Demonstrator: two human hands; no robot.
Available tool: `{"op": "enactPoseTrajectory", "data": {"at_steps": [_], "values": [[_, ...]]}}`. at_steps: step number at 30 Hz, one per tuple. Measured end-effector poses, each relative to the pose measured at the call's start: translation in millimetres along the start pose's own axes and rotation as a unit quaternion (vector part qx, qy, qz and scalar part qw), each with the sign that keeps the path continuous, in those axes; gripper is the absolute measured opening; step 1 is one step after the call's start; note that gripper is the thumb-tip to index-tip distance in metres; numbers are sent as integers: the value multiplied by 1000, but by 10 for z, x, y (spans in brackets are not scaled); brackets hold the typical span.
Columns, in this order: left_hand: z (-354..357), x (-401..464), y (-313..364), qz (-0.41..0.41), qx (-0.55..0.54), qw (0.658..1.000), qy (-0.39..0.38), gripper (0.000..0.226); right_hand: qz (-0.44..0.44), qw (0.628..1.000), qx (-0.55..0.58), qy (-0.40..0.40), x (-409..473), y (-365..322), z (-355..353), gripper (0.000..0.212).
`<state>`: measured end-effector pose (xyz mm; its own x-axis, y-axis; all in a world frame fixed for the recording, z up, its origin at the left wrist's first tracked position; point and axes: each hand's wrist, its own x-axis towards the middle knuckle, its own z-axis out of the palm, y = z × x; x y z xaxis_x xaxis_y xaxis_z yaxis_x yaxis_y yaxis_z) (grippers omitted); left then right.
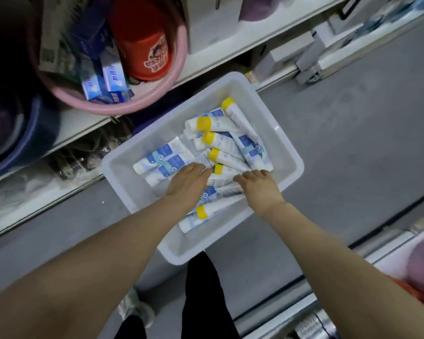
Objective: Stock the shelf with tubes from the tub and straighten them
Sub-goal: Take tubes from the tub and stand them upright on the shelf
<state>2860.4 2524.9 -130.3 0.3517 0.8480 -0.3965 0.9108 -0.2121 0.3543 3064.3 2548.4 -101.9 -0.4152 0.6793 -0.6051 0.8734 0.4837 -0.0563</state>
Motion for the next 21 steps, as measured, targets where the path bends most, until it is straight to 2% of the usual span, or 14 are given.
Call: {"op": "enactPoseTrajectory", "data": {"at_steps": [3,6,8,12,16,18,21], "values": [[127,158,40,1,-21,999,-29,36,-6,1000,-18,-20,117,18,122,41],[240,262,65,6,-19,999,-37,39,-9,1000,-14,-24,198,42,192,41],[273,308,80,-9,17,998,-64,40,-13,999,-19,-27,230,60,184,37],[180,267,120,-22,92,990,-109,41,-30,997,-43,-51,243,85,72,43],[-25,42,-35,-75,113,979,-151,45,-5,997,-48,-58,163,93,-131,47],[-179,-107,-127,-140,64,974,-169,50,25,998,-3,-63,107,77,-256,51],[-456,-382,-209,-251,-112,949,-152,56,70,990,99,-72,57,7,-484,57]]}}
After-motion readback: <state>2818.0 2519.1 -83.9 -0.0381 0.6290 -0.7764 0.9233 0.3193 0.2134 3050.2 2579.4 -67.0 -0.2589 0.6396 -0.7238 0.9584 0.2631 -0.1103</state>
